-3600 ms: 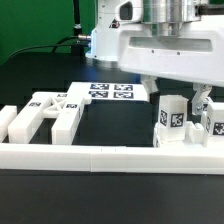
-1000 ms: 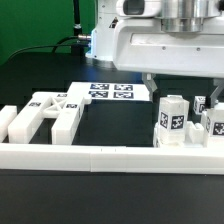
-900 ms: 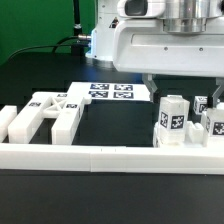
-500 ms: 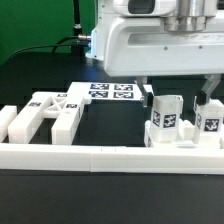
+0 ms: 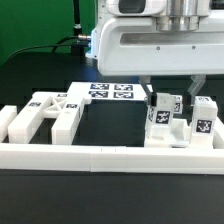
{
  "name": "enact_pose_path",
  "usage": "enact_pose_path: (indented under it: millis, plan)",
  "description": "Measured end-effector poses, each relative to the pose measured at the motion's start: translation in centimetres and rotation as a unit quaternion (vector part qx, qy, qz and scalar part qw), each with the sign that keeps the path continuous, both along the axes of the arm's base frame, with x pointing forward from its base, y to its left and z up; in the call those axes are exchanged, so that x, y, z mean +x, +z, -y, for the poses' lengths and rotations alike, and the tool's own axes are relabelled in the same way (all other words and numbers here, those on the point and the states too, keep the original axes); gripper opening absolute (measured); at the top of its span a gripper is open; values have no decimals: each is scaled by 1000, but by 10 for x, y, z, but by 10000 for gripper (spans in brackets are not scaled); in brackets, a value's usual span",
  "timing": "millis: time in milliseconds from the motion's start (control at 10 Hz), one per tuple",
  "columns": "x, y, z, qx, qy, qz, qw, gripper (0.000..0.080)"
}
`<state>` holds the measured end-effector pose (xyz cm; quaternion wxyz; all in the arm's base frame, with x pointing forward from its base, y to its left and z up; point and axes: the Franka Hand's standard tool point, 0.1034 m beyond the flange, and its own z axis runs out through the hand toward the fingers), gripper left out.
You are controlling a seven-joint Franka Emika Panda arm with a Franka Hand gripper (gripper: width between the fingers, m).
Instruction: Assemble chair
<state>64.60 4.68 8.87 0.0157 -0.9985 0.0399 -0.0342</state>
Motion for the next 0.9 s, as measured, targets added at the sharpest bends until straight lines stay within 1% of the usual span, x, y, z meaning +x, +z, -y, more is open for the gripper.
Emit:
enact_pose_path:
  millis: [100, 200, 300, 400, 600, 800, 900]
  plan:
    - [0, 0, 0, 2, -28, -1, 1000, 186]
    - [0, 0, 0, 5, -68, -2, 998, 67]
    - [0, 0, 0, 8, -105, -3, 994, 67]
    - [0, 0, 0, 9, -128, -4, 992, 15]
    - [0, 0, 0, 9, -124, -4, 992, 5]
    - [0, 1, -1, 5, -103, -6, 995, 2]
    - [1, 10, -2, -7, -28, -18, 999, 2]
